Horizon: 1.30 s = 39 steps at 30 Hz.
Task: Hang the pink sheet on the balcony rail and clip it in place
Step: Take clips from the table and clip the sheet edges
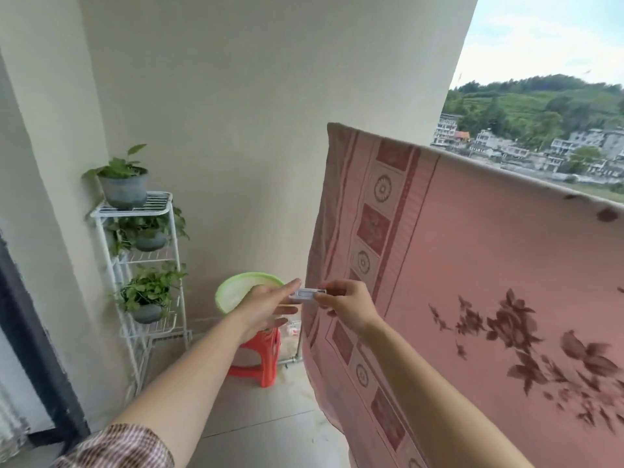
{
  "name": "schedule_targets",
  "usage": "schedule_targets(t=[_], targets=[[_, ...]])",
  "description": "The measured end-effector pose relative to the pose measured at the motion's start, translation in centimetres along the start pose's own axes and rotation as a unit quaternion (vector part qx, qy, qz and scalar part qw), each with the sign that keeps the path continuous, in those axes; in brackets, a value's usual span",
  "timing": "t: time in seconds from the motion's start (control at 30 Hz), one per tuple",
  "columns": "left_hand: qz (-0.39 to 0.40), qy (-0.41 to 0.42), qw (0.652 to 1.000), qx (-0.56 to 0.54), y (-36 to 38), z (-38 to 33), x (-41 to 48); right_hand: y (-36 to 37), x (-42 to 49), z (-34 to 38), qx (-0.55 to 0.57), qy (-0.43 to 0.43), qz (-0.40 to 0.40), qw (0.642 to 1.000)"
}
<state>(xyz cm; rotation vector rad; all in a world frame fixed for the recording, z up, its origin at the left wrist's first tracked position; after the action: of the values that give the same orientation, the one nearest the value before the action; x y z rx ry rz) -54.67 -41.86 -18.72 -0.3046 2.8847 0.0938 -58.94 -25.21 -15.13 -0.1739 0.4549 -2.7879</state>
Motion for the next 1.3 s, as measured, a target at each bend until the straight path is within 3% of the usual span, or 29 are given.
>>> schedule_targets(t=[0.27,0.53,0.97,1.17,1.3], targets=[[0.003,0.000,1.000,0.001,-7.4,-1.5,14.8,5.5,16.7,-1.5,-0.013,0.049,0.047,0.998],[-0.030,-0.007,0.999,0.009,-11.5,-3.6,34.4,7.9,36.4,-4.9,-0.047,0.071,0.024,0.996],[-0.034,-0.059,0.997,-0.034,-13.3,-3.7,58.3,8.7,57.2,-11.2,-0.244,0.119,-0.019,0.962],[0.003,-0.142,0.989,-0.051,-11.7,-0.7,68.7,9.9,63.3,-13.9,-0.431,0.131,0.015,0.893],[0.035,-0.189,0.981,-0.028,-9.6,1.8,73.9,11.4,66.1,-14.9,-0.609,0.061,0.131,0.780]])
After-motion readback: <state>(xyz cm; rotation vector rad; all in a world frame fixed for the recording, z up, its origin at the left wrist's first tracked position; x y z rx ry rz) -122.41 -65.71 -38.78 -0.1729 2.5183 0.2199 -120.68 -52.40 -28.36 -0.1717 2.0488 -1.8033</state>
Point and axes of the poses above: each hand's wrist, its own x-axis towards the middle knuckle, its own y-axis out of the palm, z = x × y, the point moved 4 cm from there along x, towards the middle knuckle, and after that the axes turned 2 degrees about -z, right-handed, at the moved point
